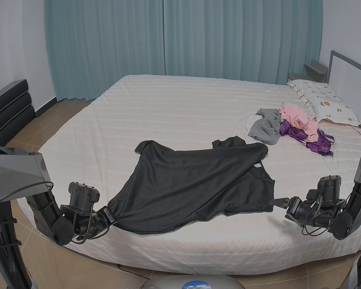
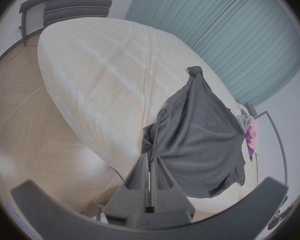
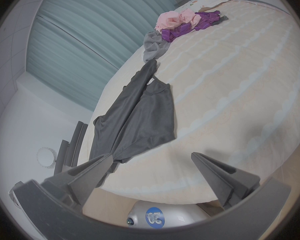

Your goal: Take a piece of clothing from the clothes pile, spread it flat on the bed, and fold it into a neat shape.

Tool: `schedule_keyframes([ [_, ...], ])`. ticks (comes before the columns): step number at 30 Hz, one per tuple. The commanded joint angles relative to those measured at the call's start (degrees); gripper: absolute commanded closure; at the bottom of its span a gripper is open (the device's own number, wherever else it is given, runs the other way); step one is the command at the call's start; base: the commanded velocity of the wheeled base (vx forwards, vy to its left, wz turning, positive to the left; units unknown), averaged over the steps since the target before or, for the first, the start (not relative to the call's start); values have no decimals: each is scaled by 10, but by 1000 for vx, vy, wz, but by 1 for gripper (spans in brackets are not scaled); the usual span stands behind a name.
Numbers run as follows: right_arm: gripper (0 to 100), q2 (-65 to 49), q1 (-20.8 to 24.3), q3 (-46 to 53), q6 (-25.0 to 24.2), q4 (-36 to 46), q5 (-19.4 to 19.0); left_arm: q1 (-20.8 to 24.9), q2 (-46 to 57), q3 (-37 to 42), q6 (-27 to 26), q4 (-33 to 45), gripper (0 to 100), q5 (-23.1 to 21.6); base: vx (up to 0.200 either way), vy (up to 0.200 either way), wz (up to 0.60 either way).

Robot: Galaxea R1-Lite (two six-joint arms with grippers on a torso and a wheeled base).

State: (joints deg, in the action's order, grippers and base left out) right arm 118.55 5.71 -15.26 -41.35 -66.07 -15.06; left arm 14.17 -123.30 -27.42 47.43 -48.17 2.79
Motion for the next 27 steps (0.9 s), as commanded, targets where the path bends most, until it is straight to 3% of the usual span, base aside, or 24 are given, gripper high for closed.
schedule_keyframes([
  [1,0,13,22,-6,0,0,1,0,36,1,1,0,100,2,0,0,0],
  [6,0,61,44,-35,1,0,7,0,53,-2,2,-1,100,2,0,0,0],
  [14,0,126,38,-127,4,16,55,-2,50,-1,6,-34,100,2,0,0,0],
  [19,0,125,36,-152,4,40,57,-2,50,-1,6,-40,100,3,0,0,0],
  [20,100,122,36,-160,5,48,57,-2,51,-1,6,-40,100,3,0,0,0],
  [27,100,118,33,-192,5,56,58,-5,48,-10,6,-41,100,4,0,0,0],
])
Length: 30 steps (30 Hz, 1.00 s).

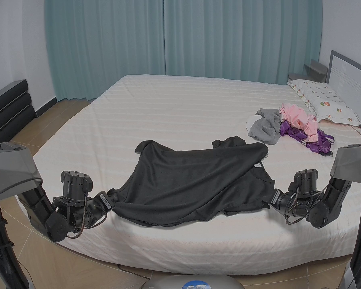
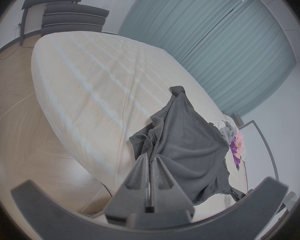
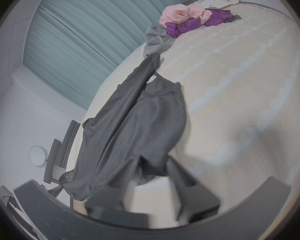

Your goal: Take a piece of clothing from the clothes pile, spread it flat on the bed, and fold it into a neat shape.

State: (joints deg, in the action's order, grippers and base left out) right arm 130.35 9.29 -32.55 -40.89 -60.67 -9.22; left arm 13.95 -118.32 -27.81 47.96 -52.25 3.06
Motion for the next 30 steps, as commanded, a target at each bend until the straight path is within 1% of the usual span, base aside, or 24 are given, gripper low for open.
schedule_keyframes([
  [1,100,-2,-6,-24,0,2,-1,-3,-2,-8,0,0,100,1,0,0,0],
  [5,100,-2,-16,-48,-1,6,-1,-5,-2,-13,1,0,100,1,0,0,0],
  [7,100,-5,-30,-95,-2,36,-2,-9,-2,-21,8,-4,100,1,0,0,0],
  [9,100,-8,-34,-124,-3,63,-4,-9,-2,-26,16,-11,100,2,0,0,0],
  [10,100,-8,-34,-124,-3,63,-4,-9,-2,-26,16,-11,100,2,0,0,0],
  [11,100,-5,-34,-155,-4,95,-4,-12,-2,-29,24,-25,100,2,0,0,0],
  [13,100,-2,-33,-183,-6,118,-3,-13,-4,-29,27,-37,100,2,0,0,0],
  [15,100,3,-30,-228,-29,150,-2,-12,-11,-29,28,-56,100,3,0,0,0],
  [16,100,3,-30,-228,-29,150,-2,-12,-11,-29,28,-56,100,3,0,0,0],
  [17,100,9,-25,-263,-52,172,-2,-13,-15,-29,28,-66,100,12,0,0,0],
  [20,100,31,-17,-313,-64,202,-1,-13,-22,-31,28,-75,100,20,0,0,0],
  [21,100,32,-16,-316,-64,202,-1,-13,-23,-32,28,-75,100,20,0,0,0],
  [22,100,51,-11,-344,-64,213,2,-13,-24,-31,28,-78,100,21,0,0,0],
  [26,100,95,2,-393,-63,216,32,-13,-28,-31,28,-78,100,21,0,0,0],
  [27,100,98,3,-398,-63,216,35,-14,-29,-31,28,-78,100,21,0,0,0],
  [28,100,119,5,-421,-62,217,46,-13,-31,-30,29,-78,100,20,0,0,0],
  [30,100,139,8,-438,-60,222,52,-13,-34,-30,28,-78,100,21,0,0,0],
])
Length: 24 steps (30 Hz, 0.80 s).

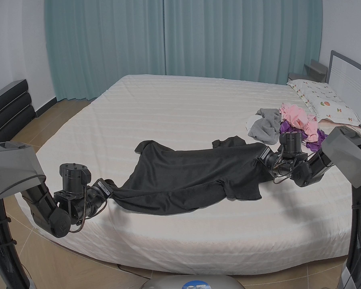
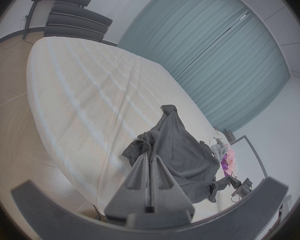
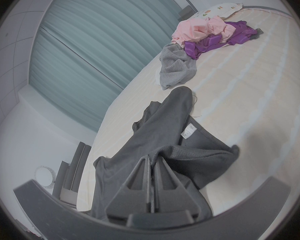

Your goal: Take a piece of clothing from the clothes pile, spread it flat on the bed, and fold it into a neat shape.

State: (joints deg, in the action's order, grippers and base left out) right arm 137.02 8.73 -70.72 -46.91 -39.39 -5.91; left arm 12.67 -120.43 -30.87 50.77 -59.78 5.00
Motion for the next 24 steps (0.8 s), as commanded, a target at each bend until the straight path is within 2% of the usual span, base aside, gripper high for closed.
schedule_keyframes([
  [1,100,77,14,-60,0,10,20,0,-15,0,0,-2,100,2,0,0,0],
  [2,0,81,15,-61,0,11,20,0,-16,0,0,-2,100,2,0,0,0],
  [8,0,62,13,-48,-3,6,20,0,-16,3,0,-2,100,2,0,0,0],
  [18,0,-48,1,67,1,2,13,0,-14,6,0,-2,100,1,0,0,0],
  [22,0,-75,2,111,1,4,0,0,-13,7,0,-2,100,1,0,0,0],
  [24,0,-91,7,148,3,12,-30,0,-11,8,0,-2,100,1,0,0,0],
])
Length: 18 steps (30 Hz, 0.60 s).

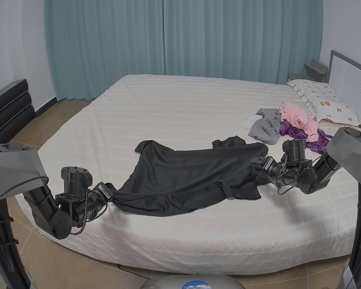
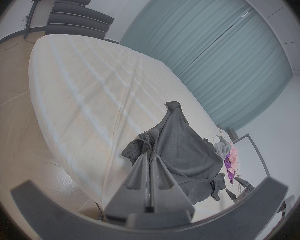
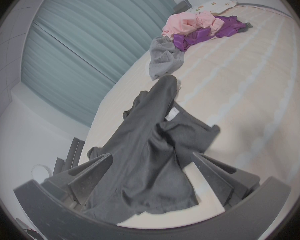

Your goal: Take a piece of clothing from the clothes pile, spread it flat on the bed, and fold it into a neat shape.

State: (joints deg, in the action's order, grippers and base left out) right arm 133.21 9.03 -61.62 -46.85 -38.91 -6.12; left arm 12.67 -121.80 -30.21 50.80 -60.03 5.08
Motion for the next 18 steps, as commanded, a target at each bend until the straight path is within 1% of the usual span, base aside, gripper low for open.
schedule_keyframes([
  [1,0,-53,5,68,4,11,-36,0,3,1,0,0,100,0,0,0,0],
  [4,0,-47,8,82,7,28,-39,1,4,2,0,0,100,0,0,0,0],
  [9,0,-25,12,96,7,31,-41,1,4,3,0,0,100,0,0,0,0],
  [15,0,-2,19,90,4,31,-40,1,4,2,0,0,100,0,0,0,0],
  [18,0,14,31,76,3,31,-38,1,3,2,0,0,100,0,0,0,0],
])
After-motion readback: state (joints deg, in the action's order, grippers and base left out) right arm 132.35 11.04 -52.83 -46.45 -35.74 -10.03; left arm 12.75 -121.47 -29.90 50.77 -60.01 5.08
